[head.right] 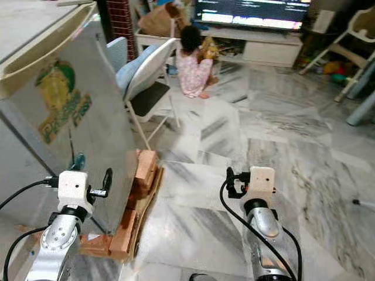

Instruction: Restocking fridge

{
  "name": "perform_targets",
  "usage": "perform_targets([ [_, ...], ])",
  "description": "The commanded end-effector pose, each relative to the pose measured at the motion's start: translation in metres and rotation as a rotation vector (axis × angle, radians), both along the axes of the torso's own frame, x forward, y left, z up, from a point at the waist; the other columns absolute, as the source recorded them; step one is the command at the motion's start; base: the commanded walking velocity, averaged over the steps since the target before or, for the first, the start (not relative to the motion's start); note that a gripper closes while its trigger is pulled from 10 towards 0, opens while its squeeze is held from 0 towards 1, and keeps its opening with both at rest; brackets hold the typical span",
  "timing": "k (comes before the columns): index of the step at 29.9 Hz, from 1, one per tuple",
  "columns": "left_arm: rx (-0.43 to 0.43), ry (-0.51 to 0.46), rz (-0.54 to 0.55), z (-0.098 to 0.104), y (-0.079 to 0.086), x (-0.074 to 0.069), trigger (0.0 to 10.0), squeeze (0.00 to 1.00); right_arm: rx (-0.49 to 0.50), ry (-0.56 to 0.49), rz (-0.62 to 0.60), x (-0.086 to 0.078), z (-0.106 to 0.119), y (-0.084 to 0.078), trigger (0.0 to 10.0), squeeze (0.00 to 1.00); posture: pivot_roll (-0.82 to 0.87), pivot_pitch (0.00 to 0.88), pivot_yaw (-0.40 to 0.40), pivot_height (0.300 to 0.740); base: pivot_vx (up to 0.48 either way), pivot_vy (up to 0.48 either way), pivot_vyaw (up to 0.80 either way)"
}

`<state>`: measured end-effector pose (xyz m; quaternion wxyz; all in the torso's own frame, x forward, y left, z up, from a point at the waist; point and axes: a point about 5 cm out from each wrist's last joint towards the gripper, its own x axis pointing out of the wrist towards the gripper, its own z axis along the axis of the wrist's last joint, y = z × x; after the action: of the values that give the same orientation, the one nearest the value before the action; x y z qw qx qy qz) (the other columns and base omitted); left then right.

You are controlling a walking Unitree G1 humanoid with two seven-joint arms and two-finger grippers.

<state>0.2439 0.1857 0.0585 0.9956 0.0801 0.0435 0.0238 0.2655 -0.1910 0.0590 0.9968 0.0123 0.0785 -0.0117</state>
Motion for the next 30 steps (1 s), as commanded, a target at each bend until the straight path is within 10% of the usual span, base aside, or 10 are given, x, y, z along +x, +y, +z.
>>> perform_targets([
  [1, 0.003, 0.012, 0.053, -0.003, 0.008, -0.003, 10.0, 0.00, -0.010, 0.006, -0.001, -0.003, 0.000, -0.004, 10.0, 0.00, 0.03, 0.004, -0.006, 0.740, 0.000, 0.000, 0.00],
  [10, 0.020, 0.039, 0.055, -0.010, 0.013, -0.018, 10.0, 0.00, -0.015, 0.042, 0.013, -0.006, -0.005, -0.002, 10.0, 0.00, 0.03, 0.016, -0.011, 0.740, 0.000, 0.000, 0.00],
  [30, 0.070, 0.030, 0.174, -0.002, 0.052, 0.041, 10.0, 0.00, -0.004, 0.103, 0.060, -0.020, -0.013, 0.002, 10.0, 0.00, 0.01, 0.018, -0.014, 0.740, 0.000, 0.000, 0.00],
])
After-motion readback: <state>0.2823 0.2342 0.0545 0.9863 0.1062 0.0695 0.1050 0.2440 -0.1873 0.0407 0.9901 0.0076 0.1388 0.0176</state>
